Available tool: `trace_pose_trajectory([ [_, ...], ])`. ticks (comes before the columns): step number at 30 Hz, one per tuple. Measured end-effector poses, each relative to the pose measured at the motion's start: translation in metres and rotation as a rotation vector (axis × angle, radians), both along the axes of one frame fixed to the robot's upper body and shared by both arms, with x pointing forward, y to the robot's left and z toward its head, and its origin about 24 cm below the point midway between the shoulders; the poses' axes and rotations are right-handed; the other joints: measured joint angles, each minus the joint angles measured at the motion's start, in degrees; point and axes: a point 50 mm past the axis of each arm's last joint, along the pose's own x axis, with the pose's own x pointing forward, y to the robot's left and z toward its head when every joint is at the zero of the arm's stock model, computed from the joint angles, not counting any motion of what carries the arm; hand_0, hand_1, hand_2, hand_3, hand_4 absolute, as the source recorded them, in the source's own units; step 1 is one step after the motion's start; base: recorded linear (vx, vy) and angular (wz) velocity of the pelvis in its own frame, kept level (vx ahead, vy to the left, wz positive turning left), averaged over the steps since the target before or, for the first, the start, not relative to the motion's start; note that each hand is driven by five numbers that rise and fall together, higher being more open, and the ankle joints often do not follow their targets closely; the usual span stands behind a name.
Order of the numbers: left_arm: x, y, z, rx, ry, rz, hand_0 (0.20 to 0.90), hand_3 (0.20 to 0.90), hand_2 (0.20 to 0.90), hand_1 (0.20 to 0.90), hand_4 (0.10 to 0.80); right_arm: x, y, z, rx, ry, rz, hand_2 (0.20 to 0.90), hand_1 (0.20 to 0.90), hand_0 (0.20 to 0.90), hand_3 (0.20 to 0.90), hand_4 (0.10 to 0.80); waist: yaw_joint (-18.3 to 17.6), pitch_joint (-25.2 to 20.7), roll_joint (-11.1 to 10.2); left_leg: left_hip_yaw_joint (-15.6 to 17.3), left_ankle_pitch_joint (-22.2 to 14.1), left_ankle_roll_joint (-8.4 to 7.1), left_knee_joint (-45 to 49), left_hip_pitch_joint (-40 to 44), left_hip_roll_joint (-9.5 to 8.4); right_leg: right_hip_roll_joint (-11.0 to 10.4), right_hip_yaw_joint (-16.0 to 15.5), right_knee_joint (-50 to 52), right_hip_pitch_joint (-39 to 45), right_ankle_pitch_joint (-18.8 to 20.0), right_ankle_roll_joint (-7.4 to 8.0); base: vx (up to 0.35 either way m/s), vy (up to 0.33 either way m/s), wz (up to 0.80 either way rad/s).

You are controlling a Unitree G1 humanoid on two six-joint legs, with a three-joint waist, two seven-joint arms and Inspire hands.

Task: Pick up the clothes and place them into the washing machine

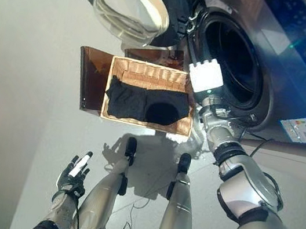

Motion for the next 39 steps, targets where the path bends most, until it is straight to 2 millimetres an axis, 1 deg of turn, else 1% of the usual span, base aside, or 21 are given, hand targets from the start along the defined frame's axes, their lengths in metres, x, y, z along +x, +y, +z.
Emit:
trace_pose_trajectory([
  [2, 0.002, 0.0, 0.002, -0.003, -0.011, 0.001, 0.9, 0.9, 0.9, 0.9, 0.8, 0.0, 0.004, -0.002, 0.009, 0.006, 0.011, 0.9, 0.9, 0.9, 0.9, 0.8, 0.1, 0.26, -0.01, -0.34, 0.05, 0.05, -0.03, -0.21, -0.21, -0.23, -0.31, 0.02, -0.01, -0.06, 0.06, -0.043, 0.031, 0.13],
  [3, 0.002, 0.0, 0.002, -0.01, -0.013, 0.01, 0.9, 0.9, 0.9, 0.9, 0.8, 0.0, 0.01, -0.003, 0.021, 0.009, 0.021, 0.9, 0.9, 0.9, 0.9, 0.8, 0.09, 0.27, -0.02, -0.61, 0.01, 0.0, -0.02, -0.39, -0.68, -0.45, -0.53, 0.1, -0.03, -0.21, 0.21, -0.037, 0.038, 0.11],
  [5, 0.002, 0.0, 0.002, -0.012, -0.016, 0.011, 0.9, 0.9, 0.9, 0.9, 0.8, 0.0, 0.017, -0.004, 0.039, 0.009, 0.033, 0.9, 0.9, 0.9, 0.9, 0.8, 0.02, 0.27, -0.05, -0.75, 0.01, 0.01, -0.02, -0.77, -0.77, -0.8, -0.6, 0.56, -0.6, -0.55, 0.53, -0.034, 0.034, 0.08],
  [7, 0.003, 0.001, 0.003, -0.008, -0.02, 0.018, 0.9, 0.9, 0.9, 0.9, 0.8, 0.0, 0.023, -0.006, 0.057, 0.016, 0.043, 0.9, 0.9, 0.9, 0.9, 0.8, 0.1, 0.35, -0.16, -0.79, 0.13, 0.15, -0.05, -1.06, -0.91, -0.94, -0.61, 0.74, -0.92, -0.54, 0.48, -0.028, 0.027, 0.04],
  [13, 0.003, 0.001, 0.003, -0.012, -0.023, 0.034, 0.9, 0.9, 0.9, 0.9, 0.8, -0.001, 0.035, -0.013, 0.105, 0.037, 0.051, 0.9, 0.9, 0.9, 0.9, 0.8, 0.2, 0.38, -0.21, -1.18, 0.31, 0.37, 0.04, -1.06, -1.1, -1.18, -0.92, 0.99, -0.77, -0.56, 0.39, -0.038, 0.023, 0.04],
  [17, 0.003, 0.002, 0.004, -0.012, -0.027, 0.035, 0.9, 0.9, 0.9, 0.9, 0.8, -0.001, 0.03, -0.019, 0.105, 0.057, 0.024, 0.9, 0.9, 0.9, 0.9, 0.8, 0.21, 0.38, -0.21, -1.44, 0.53, 0.32, 0.12, -1.03, -1.16, -1.29, -1.16, 1.57, -0.78, -0.74, 0.35, -0.039, 0.013, 0.04],
  [21, 0.006, 0.001, 0.007, -0.016, -0.048, 0.036, 0.9, 0.9, 0.9, 0.9, 0.8, -0.002, 0.029, -0.025, 0.105, 0.077, 0.01, 0.9, 0.9, 0.9, 0.9, 0.8, 0.18, 0.38, -0.2, -1.59, 0.56, 0.13, 0.12, -1.1, -1.15, -1.31, -1.19, 1.7, -0.92, -0.97, 0.69, -0.025, 0.01, 0.0],
  [23, 0.009, 0.001, 0.01, -0.023, -0.071, 0.041, 0.9, 0.9, 0.9, 0.9, 0.8, -0.002, 0.029, -0.025, 0.106, 0.078, 0.012, 0.9, 0.9, 0.9, 0.9, 0.8, 0.02, 0.3, -0.19, -1.67, 0.43, 0.29, 0.25, -1.93, -1.09, -1.28, -1.16, 1.91, -1.75, -1.04, 0.6, 0.0, 0.0, 0.0],
  [26, 0.014, 0.001, 0.017, -0.041, -0.112, 0.05, 0.9, 0.9, 0.9, 0.9, 0.8, -0.002, 0.028, -0.025, 0.112, 0.077, 0.006, 0.9, 0.9, 0.9, 0.9, 0.8, 0.1, 0.32, -0.19, -1.72, 0.59, 0.12, 0.42, -3.8, -1.06, -1.28, -1.26, 2.8, -3.81, -1.11, 0.47, -0.027, 0.006, 0.05],
  [29, 0.021, 0.0, 0.028, -0.06, -0.18, 0.056, 0.9, 0.9, 0.9, 0.9, 0.8, -0.002, 0.026, -0.027, 0.109, 0.085, -0.001, 0.9, 0.9, 0.9, 0.9, 0.8, 0.2, 0.36, -0.17, -1.87, 0.88, -0.04, 1.15, -6.03, -1.04, -1.33, -1.52, 3.64, -5.87, -1.13, 0.29, -0.034, -0.004, 0.07],
  [32, 0.03, -0.002, 0.045, -0.069, -0.276, 0.035, 0.9, 0.9, 0.9, 0.9, 0.8, -0.002, 0.019, -0.026, 0.102, 0.083, -0.016, 0.9, 0.9, 0.9, 0.9, 0.8, 0.37, 0.45, -0.08, -2.13, 1.39, -0.2, 1.11, -8.08, -1.06, -1.4, -1.9, 3.86, -7.8, -0.96, 0.03, -0.023, -0.003, 0.06],
  [35, 0.034, -0.004, 0.053, -0.075, -0.321, 0.027, 0.9, 0.9, 0.9, 0.9, 0.8, -0.002, 0.015, -0.026, 0.096, 0.083, -0.025, 0.9, 0.9, 0.9, 0.9, 0.8, 0.34, 0.64, -0.03, -2.3, 1.47, -0.11, 1.04, -8.59, -1.31, -1.41, -2.02, 3.96, -8.3, -1.07, -0.03, -0.029, 0.007, 0.05],
  [38, 0.041, -0.001, 0.07, -0.065, -0.41, 0.023, 0.9, 0.9, 0.9, 0.9, 0.8, 0.002, 0.005, -0.012, 0.085, 0.048, -0.042, 0.9, 0.9, 0.9, 0.9, 0.8, 0.51, 0.64, 0.03, -2.81, 1.61, -0.09, 1.12, -11.59, -1.61, -1.93, -2.03, 5.63, -11.88, -1.64, 0.01, -0.035, 0.014, 0.07],
  [39, 0.042, 0.0, 0.073, -0.063, -0.425, 0.022, 0.9, 0.9, 0.9, 0.9, 0.8, 0.002, 0.003, -0.009, 0.087, 0.042, -0.044, 0.9, 0.9, 0.9, 0.9, 0.8, 0.56, 0.73, 0.18, -2.84, 1.89, -0.23, 1.22, -12.15, -1.62, -1.93, -2.06, 5.75, -12.46, -1.59, -0.06, -0.035, 0.011, 0.06],
])
